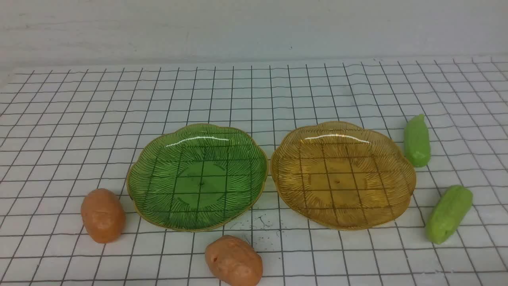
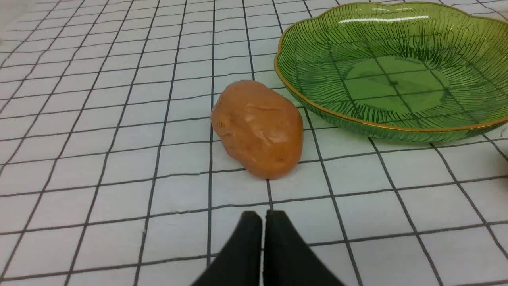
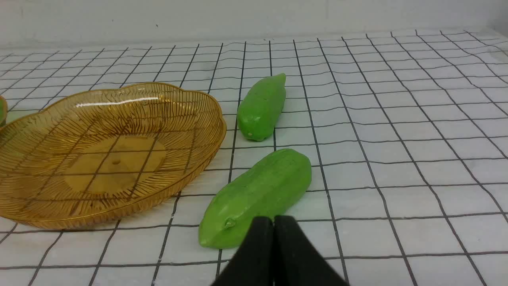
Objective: Put different types of vegetables on the plate.
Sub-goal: 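Put the potatoes from the left side into the left plate with the left gripper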
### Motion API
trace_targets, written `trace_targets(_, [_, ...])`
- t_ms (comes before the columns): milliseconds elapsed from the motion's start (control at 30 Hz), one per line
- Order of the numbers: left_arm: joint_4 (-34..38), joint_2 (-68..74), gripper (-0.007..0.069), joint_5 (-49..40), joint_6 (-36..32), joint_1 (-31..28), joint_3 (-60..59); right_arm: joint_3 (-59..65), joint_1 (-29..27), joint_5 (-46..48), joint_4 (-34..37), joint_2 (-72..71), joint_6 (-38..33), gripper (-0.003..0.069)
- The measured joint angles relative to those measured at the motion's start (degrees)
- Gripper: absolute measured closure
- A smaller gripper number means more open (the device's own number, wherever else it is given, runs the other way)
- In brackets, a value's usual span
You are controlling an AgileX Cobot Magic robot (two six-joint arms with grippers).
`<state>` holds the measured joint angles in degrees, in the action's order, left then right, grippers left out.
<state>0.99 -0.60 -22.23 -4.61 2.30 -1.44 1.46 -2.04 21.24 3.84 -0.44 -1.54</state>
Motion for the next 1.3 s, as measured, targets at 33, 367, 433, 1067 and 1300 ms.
trace_targets(33, [0.00,0.00,0.0632,0.00,0.00,0.00,0.00,0.00,0.00,0.00,0.00,0.00,0.00,0.0673])
trace_targets(367, [0.00,0.00,0.0632,0.00,0.00,0.00,0.00,0.00,0.00,0.00,0.00,0.00,0.00,0.0673])
trace_targets(433, [0.00,0.00,0.0632,0.00,0.00,0.00,0.00,0.00,0.00,0.00,0.00,0.00,0.00,0.0673])
trace_targets(1067, [14.69,0.00,0.0632,10.04,5.16,0.00,-0.22,0.00,0.00,0.00,0.00,0.00,0.00,0.0673])
trace_targets(1300, [27.32,0.00,0.0632,29.99,5.82,0.00,-0.22,0.00,0.00,0.00,0.00,0.00,0.00,0.0673])
